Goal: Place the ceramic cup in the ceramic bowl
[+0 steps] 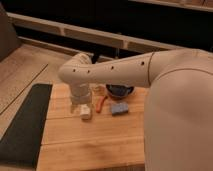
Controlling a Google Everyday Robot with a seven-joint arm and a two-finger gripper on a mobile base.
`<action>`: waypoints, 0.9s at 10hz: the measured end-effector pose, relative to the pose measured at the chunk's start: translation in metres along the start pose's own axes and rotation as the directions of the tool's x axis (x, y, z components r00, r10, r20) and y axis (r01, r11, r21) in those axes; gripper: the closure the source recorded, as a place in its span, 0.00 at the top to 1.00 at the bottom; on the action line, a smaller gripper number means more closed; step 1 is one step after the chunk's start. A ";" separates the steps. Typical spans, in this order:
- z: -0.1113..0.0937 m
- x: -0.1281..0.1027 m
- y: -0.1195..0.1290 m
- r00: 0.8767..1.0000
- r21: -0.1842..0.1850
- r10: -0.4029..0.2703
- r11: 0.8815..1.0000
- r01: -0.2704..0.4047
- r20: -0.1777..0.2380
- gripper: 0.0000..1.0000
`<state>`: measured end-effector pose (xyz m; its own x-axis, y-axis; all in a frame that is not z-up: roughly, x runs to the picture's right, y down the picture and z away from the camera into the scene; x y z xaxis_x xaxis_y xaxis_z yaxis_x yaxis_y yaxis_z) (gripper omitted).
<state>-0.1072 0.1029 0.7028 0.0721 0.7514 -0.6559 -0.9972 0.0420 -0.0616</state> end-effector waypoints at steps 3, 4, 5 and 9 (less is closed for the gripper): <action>-0.014 -0.021 -0.001 0.998 0.002 -0.004 1.000 0.004 0.066 0.65; -0.028 -0.048 -0.009 0.991 0.004 0.011 1.000 -0.012 0.134 0.65; -0.039 -0.073 -0.013 0.982 -0.001 0.001 1.000 -0.001 0.191 0.65; -0.076 -0.139 -0.034 0.937 -0.027 -0.035 0.999 0.047 0.348 0.65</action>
<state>-0.0819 -0.0528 0.7387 0.0959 0.9315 -0.3508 -0.9919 0.0598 -0.1124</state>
